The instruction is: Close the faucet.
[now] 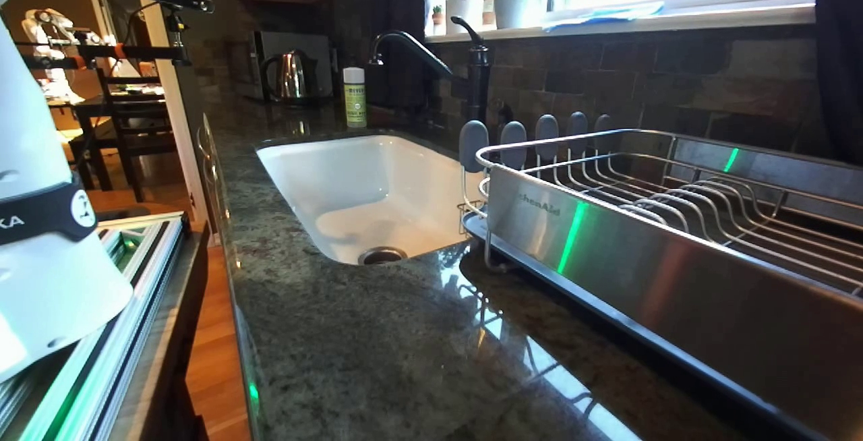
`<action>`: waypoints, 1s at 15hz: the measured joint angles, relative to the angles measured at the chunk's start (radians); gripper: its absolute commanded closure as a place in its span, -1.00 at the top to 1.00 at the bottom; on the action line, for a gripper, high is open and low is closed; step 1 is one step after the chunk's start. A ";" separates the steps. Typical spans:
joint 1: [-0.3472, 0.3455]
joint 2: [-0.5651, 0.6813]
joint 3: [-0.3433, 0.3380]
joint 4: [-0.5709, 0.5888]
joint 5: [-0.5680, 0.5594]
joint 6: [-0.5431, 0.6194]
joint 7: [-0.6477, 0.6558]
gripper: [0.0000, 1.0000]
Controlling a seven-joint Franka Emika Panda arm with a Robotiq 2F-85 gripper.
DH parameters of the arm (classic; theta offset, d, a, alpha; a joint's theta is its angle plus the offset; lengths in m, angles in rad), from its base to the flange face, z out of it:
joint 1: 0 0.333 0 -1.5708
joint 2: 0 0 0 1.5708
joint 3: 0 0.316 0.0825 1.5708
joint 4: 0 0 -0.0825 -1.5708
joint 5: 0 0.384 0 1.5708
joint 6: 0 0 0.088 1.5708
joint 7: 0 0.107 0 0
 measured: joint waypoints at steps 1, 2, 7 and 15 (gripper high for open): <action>0.000 -0.017 0.000 -0.002 -0.019 -0.028 0.017 -0.46; 0.000 -0.035 0.000 -0.005 -0.044 -0.068 0.044 -0.37; 0.001 -0.144 0.005 -0.037 -0.033 -0.340 0.122 0.39; 0.006 -0.273 0.006 -0.174 0.188 -0.437 0.171 1.00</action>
